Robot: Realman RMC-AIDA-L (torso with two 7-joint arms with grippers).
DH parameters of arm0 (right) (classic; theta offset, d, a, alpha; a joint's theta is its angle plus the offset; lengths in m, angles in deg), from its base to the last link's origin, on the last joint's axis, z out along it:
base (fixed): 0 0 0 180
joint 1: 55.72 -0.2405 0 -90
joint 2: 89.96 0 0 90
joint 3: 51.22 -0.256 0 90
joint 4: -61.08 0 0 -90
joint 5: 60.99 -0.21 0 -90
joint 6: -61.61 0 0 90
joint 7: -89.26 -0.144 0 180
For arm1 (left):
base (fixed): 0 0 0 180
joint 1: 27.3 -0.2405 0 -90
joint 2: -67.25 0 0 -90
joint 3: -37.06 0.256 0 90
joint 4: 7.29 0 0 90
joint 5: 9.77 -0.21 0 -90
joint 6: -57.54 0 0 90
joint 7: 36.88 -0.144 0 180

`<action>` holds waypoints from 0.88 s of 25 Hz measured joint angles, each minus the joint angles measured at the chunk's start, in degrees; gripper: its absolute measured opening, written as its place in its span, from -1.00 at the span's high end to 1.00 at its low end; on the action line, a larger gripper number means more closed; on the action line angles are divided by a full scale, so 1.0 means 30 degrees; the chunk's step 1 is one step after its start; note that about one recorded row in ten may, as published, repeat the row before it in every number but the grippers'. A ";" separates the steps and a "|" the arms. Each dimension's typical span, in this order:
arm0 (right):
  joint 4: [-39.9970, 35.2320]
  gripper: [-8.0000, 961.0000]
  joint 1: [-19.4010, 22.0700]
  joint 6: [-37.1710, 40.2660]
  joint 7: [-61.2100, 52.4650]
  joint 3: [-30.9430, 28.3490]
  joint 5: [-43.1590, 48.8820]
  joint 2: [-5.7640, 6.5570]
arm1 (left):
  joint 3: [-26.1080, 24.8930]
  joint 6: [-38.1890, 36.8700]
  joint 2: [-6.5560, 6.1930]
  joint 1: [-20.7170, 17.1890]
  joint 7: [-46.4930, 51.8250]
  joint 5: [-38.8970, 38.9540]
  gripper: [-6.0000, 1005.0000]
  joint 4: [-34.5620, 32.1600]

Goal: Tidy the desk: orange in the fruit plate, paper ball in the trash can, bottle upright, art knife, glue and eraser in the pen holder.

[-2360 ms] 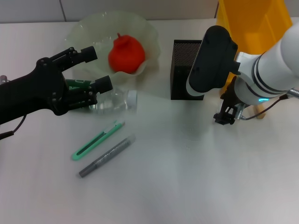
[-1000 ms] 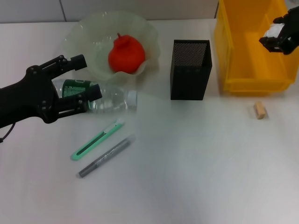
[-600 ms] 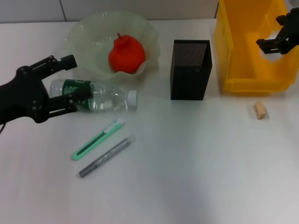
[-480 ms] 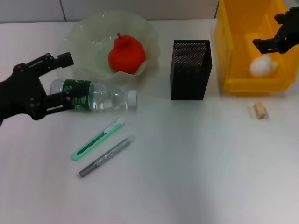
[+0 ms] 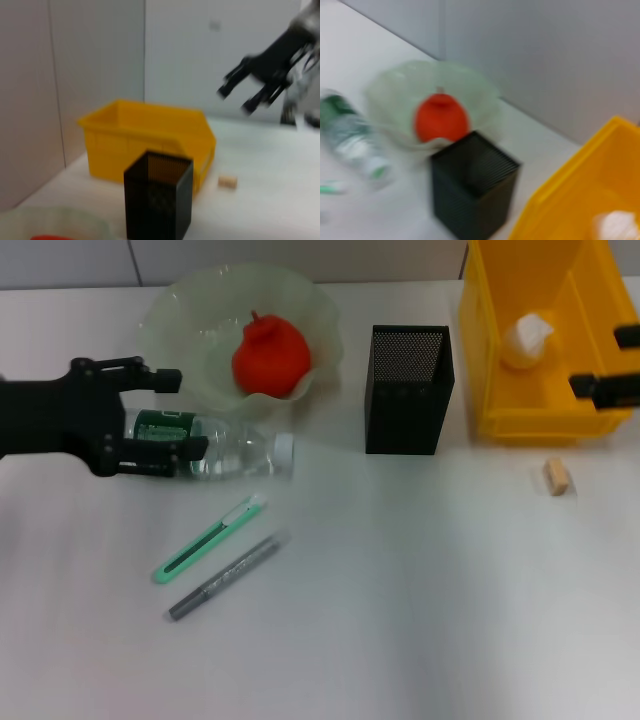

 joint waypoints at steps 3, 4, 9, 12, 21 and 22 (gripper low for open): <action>-0.0251 -0.58 0.0823 0.1888 0.0179 -0.1295 -0.2238 -0.0013 | -0.0002 0.0038 0.0163 0.0301 0.0507 -0.1155 -0.71 -0.0812; -0.0251 -0.58 0.0823 0.1888 0.0179 -0.1295 -0.2238 -0.0013 | -0.0002 0.0038 0.0163 0.0301 0.0507 -0.1155 -0.71 -0.0812; 0.0015 -0.58 0.1658 0.4657 0.0217 -0.3610 -0.4515 -0.0037 | 0.0158 -0.0078 0.0921 0.1595 0.1244 -0.4271 -0.71 -0.3427; 0.0314 -0.58 0.1856 0.6233 0.0247 -0.4591 -0.5125 -0.0029 | 0.0851 0.0228 0.1894 0.2334 0.0954 -0.6758 -0.71 -0.5896; 0.0842 -0.58 0.2410 0.9106 0.1405 -0.5571 -0.5403 -0.0049 | 0.5151 0.2771 0.1952 0.2678 0.0892 -0.8096 -0.71 -0.6348; 0.1004 -0.58 0.2447 0.9053 0.1418 -0.5618 -0.5421 -0.0056 | 0.5151 0.2771 0.1952 0.2678 0.0892 -0.8096 -0.71 -0.6348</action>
